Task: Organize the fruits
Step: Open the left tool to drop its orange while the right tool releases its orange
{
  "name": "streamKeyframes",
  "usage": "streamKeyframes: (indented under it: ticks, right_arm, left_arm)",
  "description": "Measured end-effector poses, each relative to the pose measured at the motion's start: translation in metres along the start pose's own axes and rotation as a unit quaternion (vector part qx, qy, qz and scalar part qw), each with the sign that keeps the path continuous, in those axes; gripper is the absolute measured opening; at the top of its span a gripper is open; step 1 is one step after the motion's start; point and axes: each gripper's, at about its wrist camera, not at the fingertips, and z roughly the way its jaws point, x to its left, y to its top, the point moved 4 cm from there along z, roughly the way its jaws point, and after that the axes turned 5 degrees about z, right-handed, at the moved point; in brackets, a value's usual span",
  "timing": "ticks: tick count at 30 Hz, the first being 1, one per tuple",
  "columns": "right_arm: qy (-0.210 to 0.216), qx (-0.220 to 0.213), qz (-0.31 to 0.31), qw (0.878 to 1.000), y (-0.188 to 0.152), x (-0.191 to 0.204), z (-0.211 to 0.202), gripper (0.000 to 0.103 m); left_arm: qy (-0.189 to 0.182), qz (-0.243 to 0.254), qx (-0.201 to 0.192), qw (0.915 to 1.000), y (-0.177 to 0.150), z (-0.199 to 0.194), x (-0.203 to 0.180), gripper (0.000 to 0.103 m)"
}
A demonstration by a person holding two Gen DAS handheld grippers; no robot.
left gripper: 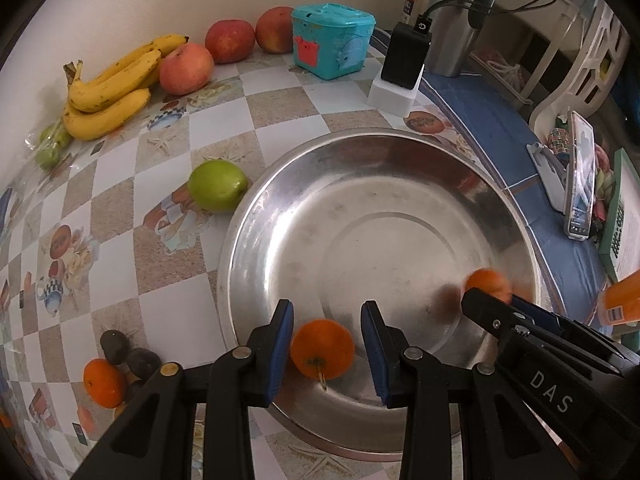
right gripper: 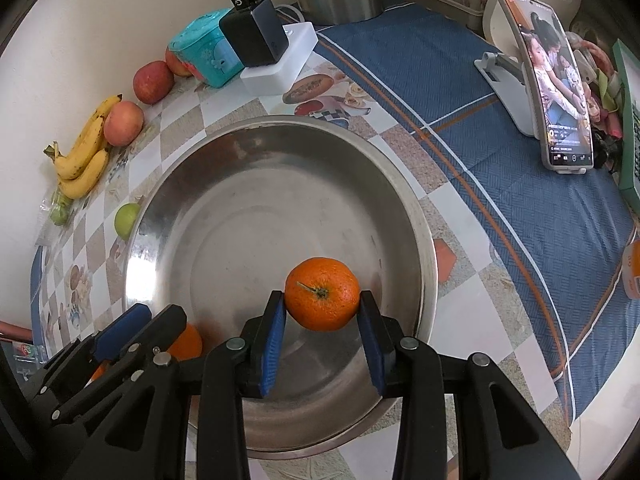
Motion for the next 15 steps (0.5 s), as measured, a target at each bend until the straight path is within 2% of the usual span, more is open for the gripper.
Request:
streamKeyframes:
  ticks: [2,4,5,11,15]
  right_arm:
    - [0.004,-0.002,-0.001,1.000,0.001,0.001,-0.001,0.039]
    - [0.005,-0.006,-0.004,1.000,0.002,0.002,-0.003,0.049]
    - [0.007,-0.009,-0.006,1.000,0.002,0.003,-0.005,0.050]
    - [0.016,-0.019,-0.013,1.000,0.004,0.006,-0.014,0.051]
    - [0.016,-0.026,-0.030,0.999,0.002,0.012,-0.021,0.051]
  left_arm:
    - [0.001,-0.001,-0.001,1.0000,0.000,-0.002,0.001,0.039]
    - [0.002,-0.004,0.000,1.0000,-0.001,-0.004,0.003,0.039]
    - [0.002,-0.006,0.001,1.0000,-0.002,-0.006,0.005,0.039]
    - [0.009,-0.036,0.000,0.9993,-0.008,-0.019,0.024,0.040]
    - [0.015,-0.070,-0.003,0.9975,-0.014,-0.028,0.044,0.046]
